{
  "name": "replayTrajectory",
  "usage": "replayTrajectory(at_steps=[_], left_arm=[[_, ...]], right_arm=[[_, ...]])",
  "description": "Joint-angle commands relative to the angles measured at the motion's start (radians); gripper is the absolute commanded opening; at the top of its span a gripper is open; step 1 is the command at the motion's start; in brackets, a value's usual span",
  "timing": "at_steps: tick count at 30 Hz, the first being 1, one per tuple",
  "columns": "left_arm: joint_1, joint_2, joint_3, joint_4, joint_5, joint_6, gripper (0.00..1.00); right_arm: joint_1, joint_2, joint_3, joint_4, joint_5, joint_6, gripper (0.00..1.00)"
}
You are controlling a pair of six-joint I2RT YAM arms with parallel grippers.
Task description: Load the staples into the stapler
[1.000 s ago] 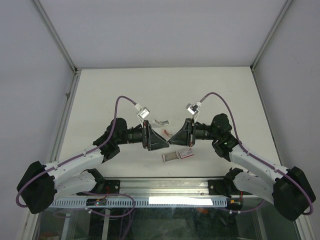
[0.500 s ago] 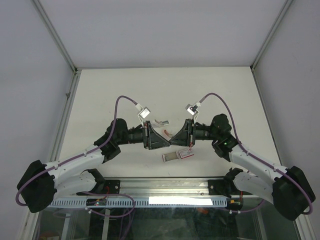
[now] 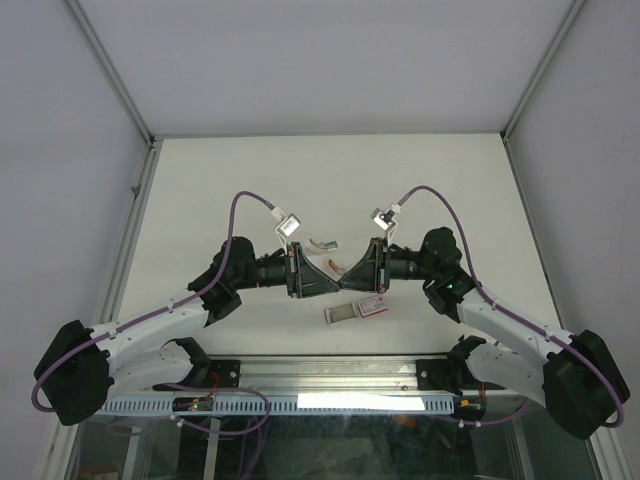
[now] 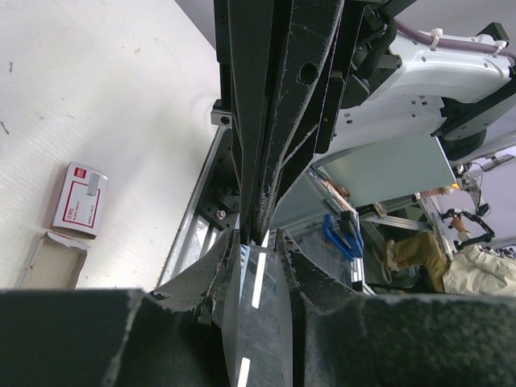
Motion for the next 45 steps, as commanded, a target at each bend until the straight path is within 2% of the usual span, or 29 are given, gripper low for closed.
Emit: replayTrajectory(at_steps=[1,3,6,11,20,22,26,31,33,37,40,45], left_arm=[[-0.008,-0.011,0.032,0.038,-0.027,-0.001,0.06],[-0.009,-0.019,0.027,0.024,-0.046,-0.001,0.04],[-0.008,-0.033,0.020,-0.005,-0.081,0.000,0.03],[-0.008,-0.052,-0.002,-0.022,-0.119,-0.014,0.00],[-0.007,-0.093,-0.029,-0.050,-0.168,-0.028,0.00],[-0.005,-0.098,-0.022,-0.105,-0.197,-0.023,0.00],[0.000,-0.099,0.006,-0.352,-0.331,-0.020,0.00],[0.001,-0.062,0.022,-0.642,-0.517,-0.023,0.00],[0.002,-0.036,0.022,-0.679,-0.541,-0.024,0.00],[0.003,0.028,0.048,-0.731,-0.580,-0.013,0.00],[0.003,0.107,0.097,-0.794,-0.613,0.007,0.00],[0.012,0.236,0.187,-0.873,-0.631,0.031,0.00]], right_arm=[[0.000,0.001,0.010,0.007,-0.023,-0.003,0.00],[0.000,-0.002,0.011,-0.019,-0.005,-0.037,0.01],[-0.001,-0.015,0.013,-0.056,0.008,-0.062,0.12],[-0.015,-0.037,0.010,-0.057,-0.003,-0.050,0.22],[-0.065,-0.070,-0.015,-0.066,-0.006,-0.031,0.27],[-0.071,-0.077,-0.022,-0.070,0.000,-0.029,0.28],[-0.080,-0.094,-0.024,-0.115,0.025,-0.059,0.28],[-0.081,-0.100,0.016,-0.326,0.129,-0.185,0.30],[-0.078,-0.093,0.047,-0.459,0.191,-0.248,0.30],[-0.065,-0.075,0.103,-0.618,0.313,-0.331,0.30],[-0.045,-0.059,0.123,-0.671,0.377,-0.354,0.30],[-0.013,-0.052,0.106,-0.661,0.408,-0.356,0.30]])
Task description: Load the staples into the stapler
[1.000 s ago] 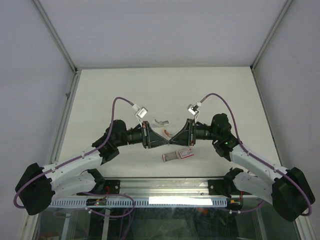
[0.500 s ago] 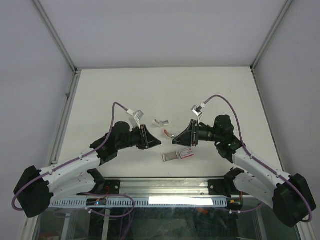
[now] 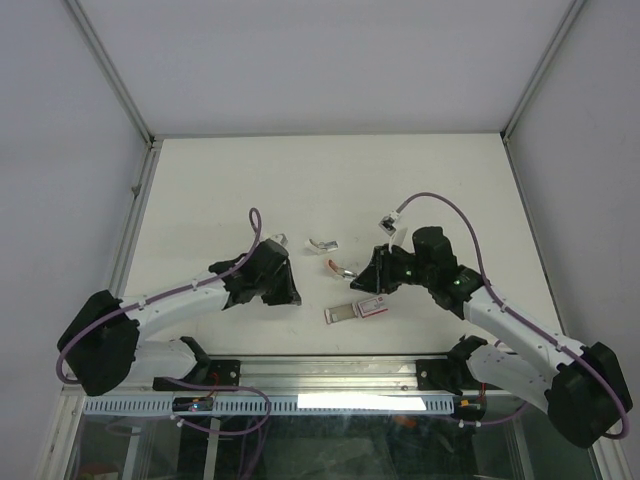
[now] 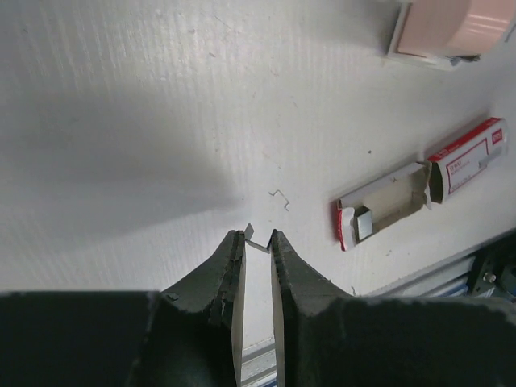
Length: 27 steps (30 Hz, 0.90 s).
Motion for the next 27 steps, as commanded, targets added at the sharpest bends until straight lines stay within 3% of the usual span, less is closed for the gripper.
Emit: replayTrajectory(at_steps=[1,14,23,27], left_arm=[[0.015,0.088,0.112,-0.084,-0.038,0.037,0.00],[0.016,0.337,0.317,-0.260,-0.039,0.085,0.03],[0.015,0.350,0.350,-0.262,-0.041,0.096,0.47],[0.026,0.283,0.360,-0.254,-0.071,0.115,0.67]], right_arm=[[0.028,0.004,0.027,-0.023,0.071,-0.048,0.30],[0.036,-0.028,-0.020,-0.046,0.108,-0.087,0.31],[0.040,-0.013,0.007,-0.075,0.163,-0.083,0.32],[0.090,-0.010,0.051,-0.120,0.291,-0.009,0.32]])
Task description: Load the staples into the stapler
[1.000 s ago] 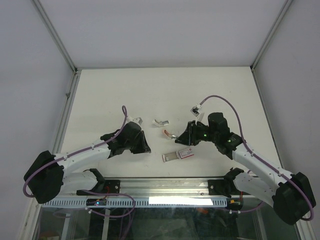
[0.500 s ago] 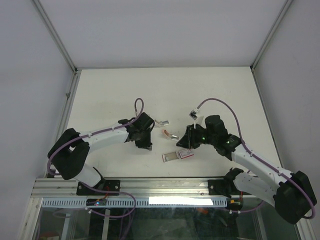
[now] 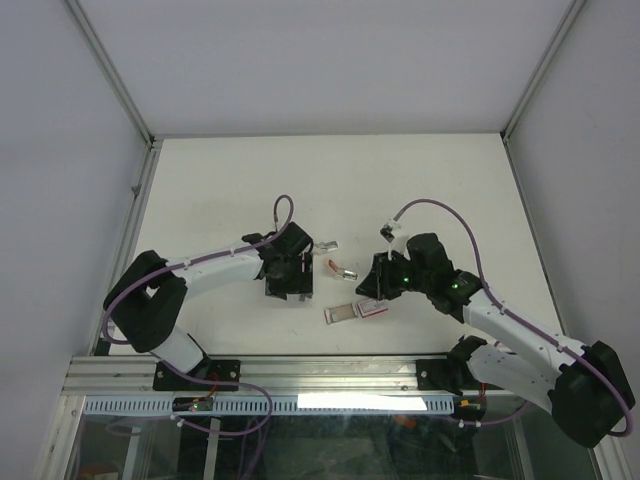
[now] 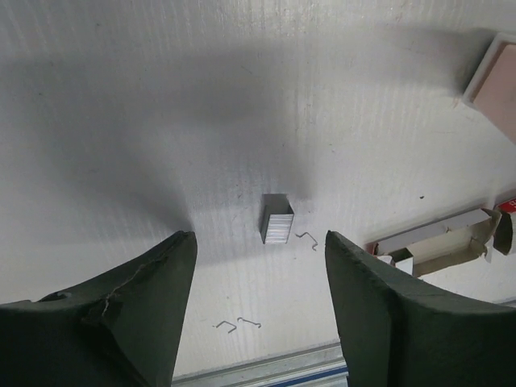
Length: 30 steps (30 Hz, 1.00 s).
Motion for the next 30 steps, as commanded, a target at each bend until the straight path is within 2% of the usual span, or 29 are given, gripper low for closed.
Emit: replayTrajectory(at_steps=[1,4,9,12,15,18,21,27,30], left_arm=[[0.033,-0.105,0.050,0.012,-0.027,0.041,0.72],[0.155,-0.205,0.030,0.058,0.043,0.117,0.80],[0.461,-0.368,-0.008,0.142,0.146,0.256,0.91],[0.640,-0.459,-0.035,0.200,0.275,0.296,0.96],[0.740,-0.521,-0.045,0.223,0.250,0.347,0.99],[0.746,-0.570,-0.053,0.232,0.148,0.399,0.99],[0.736,-0.593,-0.073,0.247,0.140,0.406,0.99],[0.586,-0.595,-0.062,0.209,-0.007,0.449,0.99],[0.540,-0.599,-0.063,0.205,-0.033,0.452,0.99]], right_arm=[[0.067,0.004,0.095,-0.040,0.176,0.076,0.32],[0.166,0.049,0.173,-0.100,0.351,0.163,0.32],[0.359,0.191,0.316,-0.182,0.589,0.323,0.39],[0.456,0.309,0.410,-0.226,0.694,0.398,0.44],[0.512,0.443,0.507,-0.274,0.754,0.451,0.46],[0.545,0.602,0.618,-0.340,0.803,0.529,0.47],[0.564,0.732,0.738,-0.411,0.825,0.582,0.47],[0.574,0.907,0.885,-0.514,0.857,0.669,0.47],[0.574,0.968,0.946,-0.578,0.878,0.683,0.47]])
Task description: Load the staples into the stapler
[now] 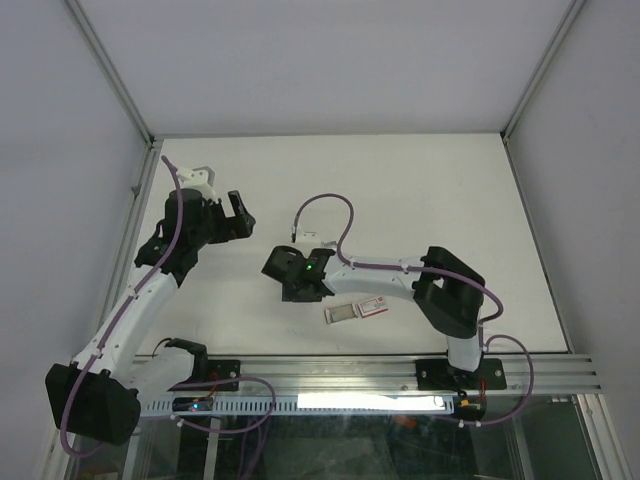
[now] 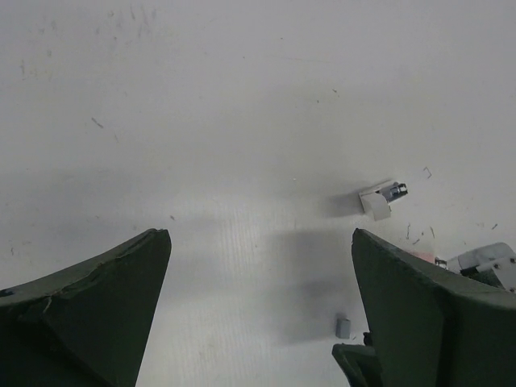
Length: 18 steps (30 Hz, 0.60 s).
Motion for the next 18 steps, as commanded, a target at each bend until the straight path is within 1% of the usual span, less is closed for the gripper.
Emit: replayTrajectory(at_steps=[1,9,13,16,18], left_arm=[[-0.056,-0.024,0.007,0.012,-0.092,0.046,0.99],[-0.103,-0.032,0.009,0.004,-0.123,0.048,0.99],[-0.105,-0.031,0.010,0.003,-0.124,0.048,0.99],[-0.106,-0.030,0.010,0.002,-0.123,0.048,0.99],[-0.106,-0.028,0.009,0.002,-0.123,0.048,0.99]], right_arm=[[0.004,0.062,0.117,-0.124,0.097,0.086,0.47],[0.003,0.138,0.173,-0.160,0.116,0.100,0.41],[-0.001,0.151,0.180,-0.163,0.125,0.097,0.37],[-0.006,0.154,0.179,-0.154,0.123,0.092,0.31],[-0.009,0.155,0.178,-0.153,0.125,0.090,0.30]])
